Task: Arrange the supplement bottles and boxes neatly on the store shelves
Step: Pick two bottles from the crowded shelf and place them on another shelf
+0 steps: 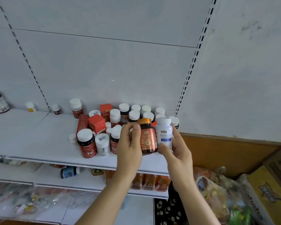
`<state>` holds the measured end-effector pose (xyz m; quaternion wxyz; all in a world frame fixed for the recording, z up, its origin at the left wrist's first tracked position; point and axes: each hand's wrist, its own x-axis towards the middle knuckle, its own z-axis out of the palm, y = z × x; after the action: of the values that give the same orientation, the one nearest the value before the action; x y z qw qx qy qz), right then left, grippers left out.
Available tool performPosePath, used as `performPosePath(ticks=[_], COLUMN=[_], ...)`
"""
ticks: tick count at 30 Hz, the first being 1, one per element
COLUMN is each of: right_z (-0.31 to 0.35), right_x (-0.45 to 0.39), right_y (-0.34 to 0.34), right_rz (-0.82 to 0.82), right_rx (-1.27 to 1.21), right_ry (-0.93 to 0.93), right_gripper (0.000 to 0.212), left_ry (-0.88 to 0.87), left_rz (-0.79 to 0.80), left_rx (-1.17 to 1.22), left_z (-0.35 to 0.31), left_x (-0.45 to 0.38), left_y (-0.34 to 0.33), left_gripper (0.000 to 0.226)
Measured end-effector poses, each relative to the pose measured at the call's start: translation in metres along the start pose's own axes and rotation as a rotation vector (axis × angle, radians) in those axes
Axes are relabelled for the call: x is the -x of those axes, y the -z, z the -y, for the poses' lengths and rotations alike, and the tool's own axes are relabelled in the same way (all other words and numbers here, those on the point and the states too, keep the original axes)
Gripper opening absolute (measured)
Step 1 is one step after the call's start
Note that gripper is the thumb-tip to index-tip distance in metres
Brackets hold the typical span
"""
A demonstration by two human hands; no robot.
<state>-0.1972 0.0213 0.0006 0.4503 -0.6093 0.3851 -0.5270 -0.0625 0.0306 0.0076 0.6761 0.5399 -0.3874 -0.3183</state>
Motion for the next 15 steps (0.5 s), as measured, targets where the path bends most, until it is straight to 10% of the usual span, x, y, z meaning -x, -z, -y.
performPosePath(ticks=[15], right_z=[0.007], right_x=[0.016], right_y=[-0.07], right_rz=[0.123], right_rx=[-0.089], right_ry=[-0.069], right_gripper=[0.059], left_ry=[-0.006], left_rz=[-0.091], left_rx=[-0.008], left_z=[-0.02], left_x=[0.006], left_y=[0.079], left_gripper=[0.034])
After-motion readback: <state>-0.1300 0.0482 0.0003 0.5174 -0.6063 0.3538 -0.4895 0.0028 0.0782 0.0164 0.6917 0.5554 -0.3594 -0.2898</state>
